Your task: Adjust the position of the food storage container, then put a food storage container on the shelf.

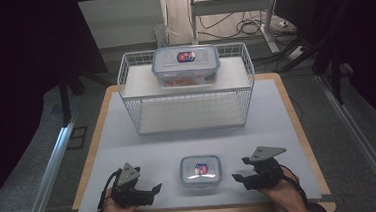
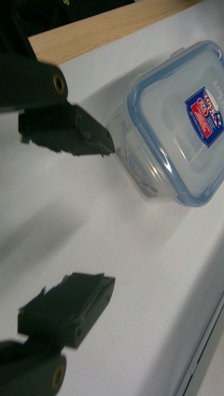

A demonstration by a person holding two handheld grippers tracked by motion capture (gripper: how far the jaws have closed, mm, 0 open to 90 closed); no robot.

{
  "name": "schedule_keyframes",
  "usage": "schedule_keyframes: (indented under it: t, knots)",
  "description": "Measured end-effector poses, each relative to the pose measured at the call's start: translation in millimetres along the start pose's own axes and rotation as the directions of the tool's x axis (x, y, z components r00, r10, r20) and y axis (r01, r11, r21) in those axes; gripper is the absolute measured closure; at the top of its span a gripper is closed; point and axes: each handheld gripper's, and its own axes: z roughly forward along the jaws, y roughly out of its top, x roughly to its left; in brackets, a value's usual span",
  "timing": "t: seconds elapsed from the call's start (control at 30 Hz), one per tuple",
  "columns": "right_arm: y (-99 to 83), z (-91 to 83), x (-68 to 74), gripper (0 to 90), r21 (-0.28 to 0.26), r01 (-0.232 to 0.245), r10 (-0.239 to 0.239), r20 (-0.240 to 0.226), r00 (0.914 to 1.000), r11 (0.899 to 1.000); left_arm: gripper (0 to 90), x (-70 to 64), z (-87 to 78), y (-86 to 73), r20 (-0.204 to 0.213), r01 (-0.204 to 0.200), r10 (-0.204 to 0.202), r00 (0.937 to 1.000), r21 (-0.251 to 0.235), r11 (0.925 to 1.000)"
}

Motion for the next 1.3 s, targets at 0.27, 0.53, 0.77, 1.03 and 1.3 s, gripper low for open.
schedule_keyframes:
  t: [0.27, 0.53, 0.77, 1.03, 1.3]
  knots:
    - [-5.6, 3.2, -1.9, 13.7, 0.007, -0.01, 0.01, 0.021, 0.9997, 1.0, 3.4, 2.2, 0.1, -2.4, -0.013, -0.01, 0.01, 0.9999, -0.008, 0.9999]
    - [-8.3, 3.7, -6.9, 10.6, 0.007, -0.024, 0.024, 0.023, 0.9994, 1.0, 2.3, 1.7, 1.0, -2.8, -0.014, -0.012, 0.012, 0.9998, -0.015, 0.9998]
    - [-7.7, 3.3, -7.2, 10.2, 0.004, -0.024, 0.023, 0.024, 0.9994, 1.0, 2.3, 1.2, 1.8, -0.8, 0.006, 0.009, -0.009, 0.9999, -0.005, 0.9999]
    - [-6.8, 2.3, -7.6, 8.3, 0.007, -0.042, 0.042, 0.009, 0.9991, 0.999, 2.8, 0.2, 0.8, 2.6, 0.034, 0.041, -0.041, 0.9986, 0.005, 0.9992]
    - [-3.6, 2.0, -8.6, 6.6, -0.001, -0.038, 0.038, 0.01, 0.9992, 0.999, 4.6, -5.2, 6.4, 10.1, 0.102, 0.052, -0.053, 0.9934, 0.011, 0.9986]
